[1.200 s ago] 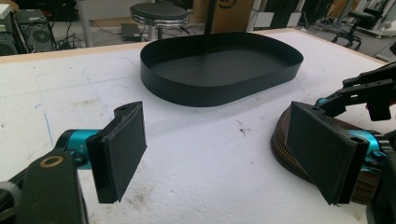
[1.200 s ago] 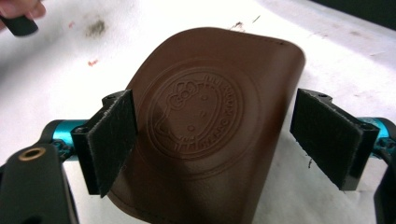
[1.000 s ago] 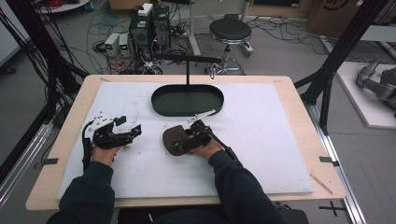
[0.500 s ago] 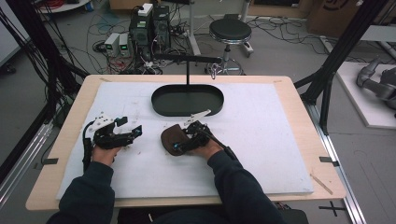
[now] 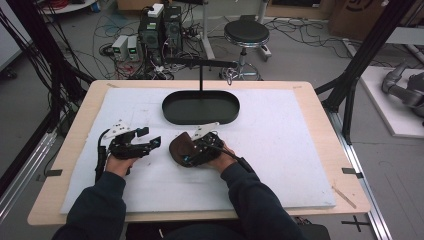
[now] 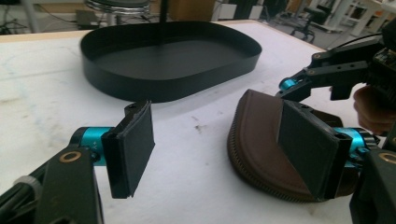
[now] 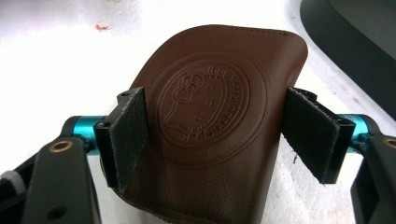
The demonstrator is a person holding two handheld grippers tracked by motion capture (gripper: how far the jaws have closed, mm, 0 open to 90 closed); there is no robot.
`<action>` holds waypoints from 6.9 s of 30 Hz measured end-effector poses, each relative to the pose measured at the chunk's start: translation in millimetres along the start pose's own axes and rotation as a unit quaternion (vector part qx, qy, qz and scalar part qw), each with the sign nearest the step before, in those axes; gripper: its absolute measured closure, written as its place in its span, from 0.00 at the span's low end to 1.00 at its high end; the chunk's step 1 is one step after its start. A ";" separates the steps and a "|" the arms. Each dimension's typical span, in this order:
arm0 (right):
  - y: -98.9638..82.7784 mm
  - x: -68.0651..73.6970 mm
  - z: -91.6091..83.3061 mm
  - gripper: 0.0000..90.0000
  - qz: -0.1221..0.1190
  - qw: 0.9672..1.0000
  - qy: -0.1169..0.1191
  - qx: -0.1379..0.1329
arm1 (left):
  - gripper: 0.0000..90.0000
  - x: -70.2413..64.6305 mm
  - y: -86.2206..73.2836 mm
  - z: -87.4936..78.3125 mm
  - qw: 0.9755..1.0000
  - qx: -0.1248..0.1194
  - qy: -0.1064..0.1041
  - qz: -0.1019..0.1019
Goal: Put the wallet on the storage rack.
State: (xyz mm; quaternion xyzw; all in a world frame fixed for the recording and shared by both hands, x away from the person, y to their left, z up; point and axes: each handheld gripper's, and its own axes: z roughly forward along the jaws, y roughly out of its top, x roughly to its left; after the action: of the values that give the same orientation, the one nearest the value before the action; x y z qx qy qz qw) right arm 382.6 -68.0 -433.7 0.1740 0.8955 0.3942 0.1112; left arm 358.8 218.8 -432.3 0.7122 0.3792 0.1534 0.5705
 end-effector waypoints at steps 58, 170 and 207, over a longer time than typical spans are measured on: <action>7.9 -12.6 10.2 0.21 0.085 0.995 0.054 0.025 | 0.72 -15.8 -11.6 30.7 0.988 0.143 -0.040 0.037; 46.3 -134.3 6.4 0.42 0.218 0.951 -0.216 -0.024 | 0.22 5.9 7.0 -20.1 0.996 -0.027 0.059 0.053; -147.2 -68.8 -214.5 0.23 0.195 0.944 -0.244 -0.106 | 0.21 2.5 16.0 -26.8 0.994 -0.051 0.075 0.053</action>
State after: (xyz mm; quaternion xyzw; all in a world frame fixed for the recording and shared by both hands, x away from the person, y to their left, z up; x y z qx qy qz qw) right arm 340.4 -331.1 -396.6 0.4228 0.7425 0.4466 0.2654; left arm 348.9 238.3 -409.9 0.6881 0.3740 0.2555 0.5669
